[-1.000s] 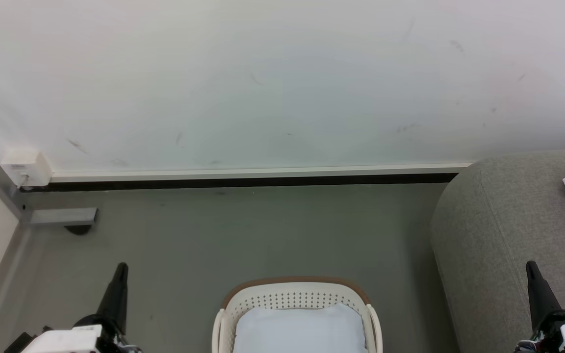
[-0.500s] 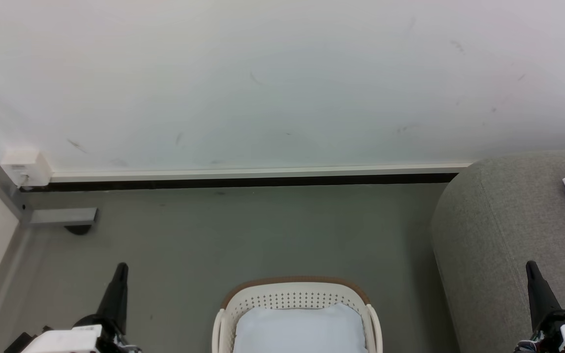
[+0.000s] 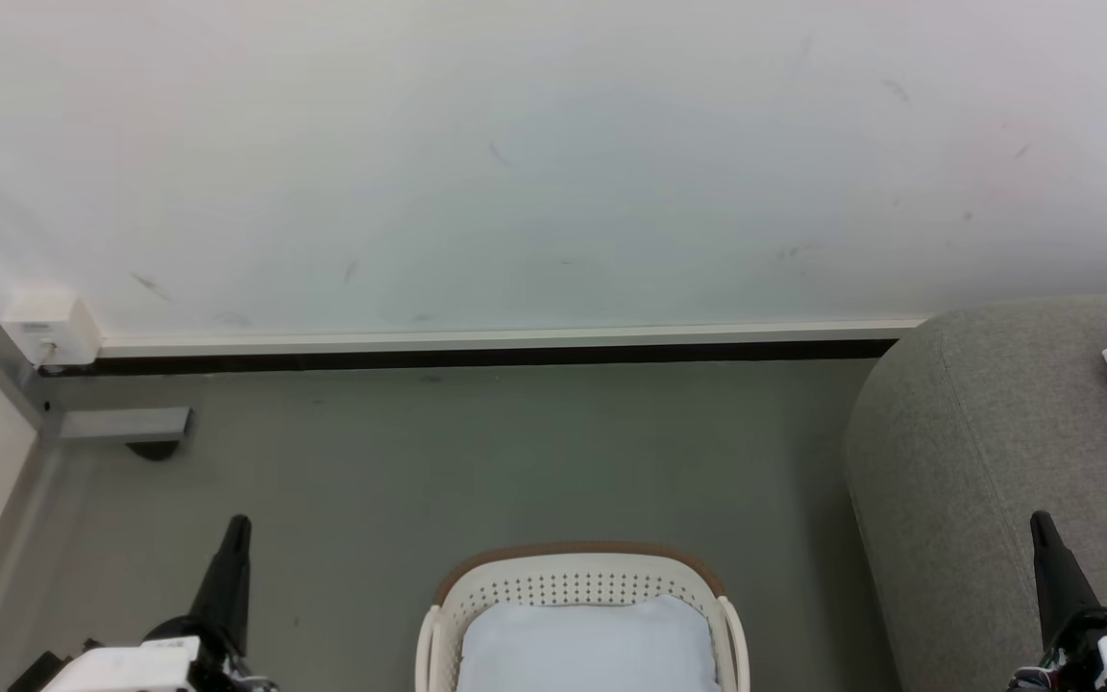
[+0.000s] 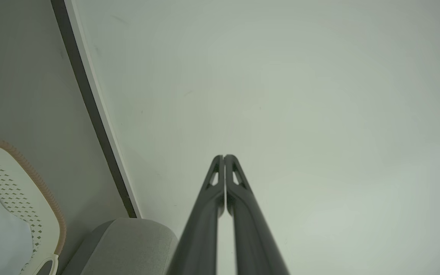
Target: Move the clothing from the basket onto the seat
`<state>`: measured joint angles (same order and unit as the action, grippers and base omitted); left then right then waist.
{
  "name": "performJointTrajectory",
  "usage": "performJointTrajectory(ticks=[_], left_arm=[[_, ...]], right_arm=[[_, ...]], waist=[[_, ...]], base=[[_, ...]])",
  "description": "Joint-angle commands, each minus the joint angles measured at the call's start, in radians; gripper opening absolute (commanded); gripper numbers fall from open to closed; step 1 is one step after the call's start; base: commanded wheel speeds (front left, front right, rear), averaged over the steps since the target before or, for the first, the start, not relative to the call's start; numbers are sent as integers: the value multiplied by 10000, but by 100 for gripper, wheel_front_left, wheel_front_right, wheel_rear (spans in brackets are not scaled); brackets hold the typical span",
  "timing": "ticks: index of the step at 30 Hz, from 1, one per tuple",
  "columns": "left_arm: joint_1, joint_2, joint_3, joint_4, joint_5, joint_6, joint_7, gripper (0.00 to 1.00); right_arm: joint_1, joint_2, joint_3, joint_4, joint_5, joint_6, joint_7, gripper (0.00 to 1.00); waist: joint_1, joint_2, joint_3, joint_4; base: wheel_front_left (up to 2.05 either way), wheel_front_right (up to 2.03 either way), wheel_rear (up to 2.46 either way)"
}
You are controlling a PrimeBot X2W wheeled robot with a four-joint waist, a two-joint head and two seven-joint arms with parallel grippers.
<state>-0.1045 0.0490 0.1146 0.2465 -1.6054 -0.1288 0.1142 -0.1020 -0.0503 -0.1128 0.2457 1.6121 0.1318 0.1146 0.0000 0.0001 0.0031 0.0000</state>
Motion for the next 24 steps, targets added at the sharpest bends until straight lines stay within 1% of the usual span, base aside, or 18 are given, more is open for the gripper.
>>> performJointTrajectory(ticks=[1,24], left_arm=[[-79,18,21,-40,-137,-48,36,0],[-78,18,20,-39,-138,-48,35,0]], right_arm=[[-120,3,-35,-45,16,-21,29,0],[-120,3,-34,-45,17,-21,28,0]], waist=[[0,-1,0,0],[0,-1,0,0]], base=[[0,0,0],[0,0,0]])
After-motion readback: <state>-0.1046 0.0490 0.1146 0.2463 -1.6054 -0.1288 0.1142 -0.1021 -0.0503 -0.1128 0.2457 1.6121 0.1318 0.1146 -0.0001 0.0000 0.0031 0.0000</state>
